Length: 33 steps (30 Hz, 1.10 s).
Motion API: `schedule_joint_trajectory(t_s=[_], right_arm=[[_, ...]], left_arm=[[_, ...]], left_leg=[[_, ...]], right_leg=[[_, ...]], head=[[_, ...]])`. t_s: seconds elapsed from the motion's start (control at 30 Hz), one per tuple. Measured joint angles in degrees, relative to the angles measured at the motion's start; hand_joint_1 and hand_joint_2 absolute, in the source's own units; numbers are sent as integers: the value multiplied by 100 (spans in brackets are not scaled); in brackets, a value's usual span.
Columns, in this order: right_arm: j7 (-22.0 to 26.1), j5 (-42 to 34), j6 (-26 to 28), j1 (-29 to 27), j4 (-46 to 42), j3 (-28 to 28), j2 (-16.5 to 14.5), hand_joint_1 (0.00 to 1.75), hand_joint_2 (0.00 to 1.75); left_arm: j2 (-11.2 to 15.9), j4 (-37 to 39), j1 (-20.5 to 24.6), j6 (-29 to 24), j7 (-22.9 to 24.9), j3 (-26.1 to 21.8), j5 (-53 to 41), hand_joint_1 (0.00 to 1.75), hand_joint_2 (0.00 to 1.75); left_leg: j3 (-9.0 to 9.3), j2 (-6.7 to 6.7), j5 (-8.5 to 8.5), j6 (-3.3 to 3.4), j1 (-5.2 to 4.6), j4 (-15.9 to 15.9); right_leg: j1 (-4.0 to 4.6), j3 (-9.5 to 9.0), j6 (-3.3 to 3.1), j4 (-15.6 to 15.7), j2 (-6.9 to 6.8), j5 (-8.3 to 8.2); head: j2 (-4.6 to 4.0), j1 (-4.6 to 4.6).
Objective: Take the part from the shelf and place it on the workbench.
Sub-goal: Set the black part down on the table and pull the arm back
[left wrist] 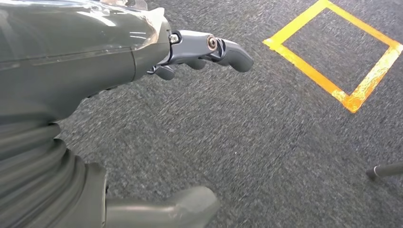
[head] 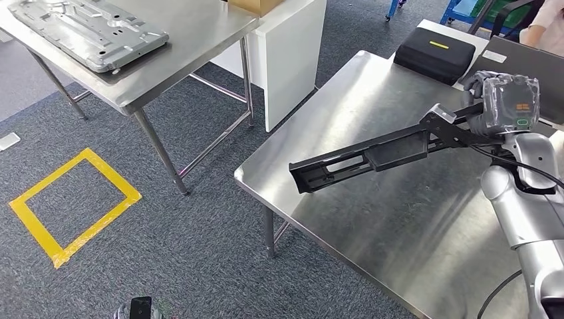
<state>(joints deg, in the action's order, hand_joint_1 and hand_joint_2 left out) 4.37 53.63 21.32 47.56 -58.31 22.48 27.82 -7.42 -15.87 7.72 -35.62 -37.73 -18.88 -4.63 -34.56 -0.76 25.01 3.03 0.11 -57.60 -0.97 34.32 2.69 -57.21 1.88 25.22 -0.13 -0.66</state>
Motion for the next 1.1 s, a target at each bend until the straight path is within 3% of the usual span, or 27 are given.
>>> schedule_joint_trajectory(t_s=[0.07,0.13,0.17,0.2,0.23,0.3,0.37,0.47,0.57,0.67,0.7,0.73,0.8,0.87,0.93,1.0,1.1], right_arm=[[1,-4,-10,12,-3,-4,15,152,175],[1,-8,-34,13,0,-4,18,152,175],[1,-8,-45,6,3,-3,17,152,175],[1,-8,-52,-2,5,-3,17,152,175],[2,-9,-55,-4,7,-3,17,152,175],[16,-11,-62,14,8,-3,19,152,175],[46,-18,-90,60,12,12,15,152,175],[84,-31,-128,107,32,45,4,152,175],[121,-80,-160,180,67,91,-9,152,175],[185,-152,-198,282,122,157,-52,152,175],[197,-168,-215,299,150,184,-73,152,175],[206,-187,-233,310,185,213,-95,152,175],[225,-224,-266,332,255,257,-129,152,175],[257,-263,-276,382,317,291,-155,152,175],[296,-313,-290,464,389,327,-184,152,175],[338,-356,-344,534,471,364,-214,152,175],[400,-413,-477,584,608,436,-263,152,175]], left_arm=[[-7,0,7,-4,-2,1,3,0,175],[-7,0,8,-5,-2,1,9,0,175],[-10,0,7,-5,-2,1,13,0,175],[-14,0,7,-5,-2,1,19,0,175],[-17,0,7,-6,-2,2,26,0,175],[-20,-1,8,-11,-5,8,35,0,175],[-21,-3,5,-25,-10,33,22,0,175],[-21,-15,-7,-31,-13,79,-10,0,175],[-17,-92,-30,-54,-15,141,-16,0,175],[-25,-236,-99,-115,-15,226,-53,0,175],[-27,-284,-131,-126,-15,252,-86,0,175],[-28,-340,-165,-131,-15,270,-138,0,175],[-28,-454,-223,-134,-15,288,-266,0,175],[-29,-563,-252,-134,-15,274,-429,0,175],[-44,-647,-262,-134,-15,242,-584,0,175],[-70,-697,-268,-134,-15,216,-666,0,175],[-84,-744,-272,-134,-15,192,-705,0,175]], left_leg=[[31,47,-55,87,8,82],[22,78,-64,110,-9,90],[18,97,-64,110,-15,89],[17,115,-64,110,-21,86],[17,133,-62,108,-23,82],[19,159,-52,92,-31,63],[5,179,-29,51,-68,29],[-8,215,-18,14,-103,10],[-86,174,127,-65,-73,-169],[-548,90,684,-172,-17,-1212],[-716,85,809,-194,2,-1562],[-793,85,808,-207,20,-1700],[-680,85,566,-213,47,-1425],[-323,66,221,-199,67,-686],[-67,39,35,-187,71,-144],[-30,31,5,-191,50,-33],[-55,22,-3,-152,-18,-53]], right_leg=[[7,215,-19,-438,-66,233],[3,590,-49,-1232,-104,562],[2,729,-33,-1526,-109,652],[2,768,1,-1619,-114,655],[0,682,47,-1462,-128,565],[-15,261,120,-642,-232,259],[10,-61,96,-22,-321,52],[40,-99,17,73,-289,1],[-41,-114,-71,84,-248,-31],[-68,-115,-158,90,-204,-44],[-68,-113,-162,89,-187,-46],[-69,-114,-161,89,-168,-45],[-76,-120,-159,87,-135,-45],[-79,-124,-154,84,-113,-44],[-35,-103,-134,65,-97,-35],[22,-73,-115,44,-89,-24],[16,-53,-94,43,-98,-31]], head=[[0,13],[0,22],[0,22],[0,22],[0,22],[0,26],[0,27],[0,22],[0,22],[0,17],[0,19],[0,17],[0,17],[0,17],[0,22],[0,30],[0,30]])
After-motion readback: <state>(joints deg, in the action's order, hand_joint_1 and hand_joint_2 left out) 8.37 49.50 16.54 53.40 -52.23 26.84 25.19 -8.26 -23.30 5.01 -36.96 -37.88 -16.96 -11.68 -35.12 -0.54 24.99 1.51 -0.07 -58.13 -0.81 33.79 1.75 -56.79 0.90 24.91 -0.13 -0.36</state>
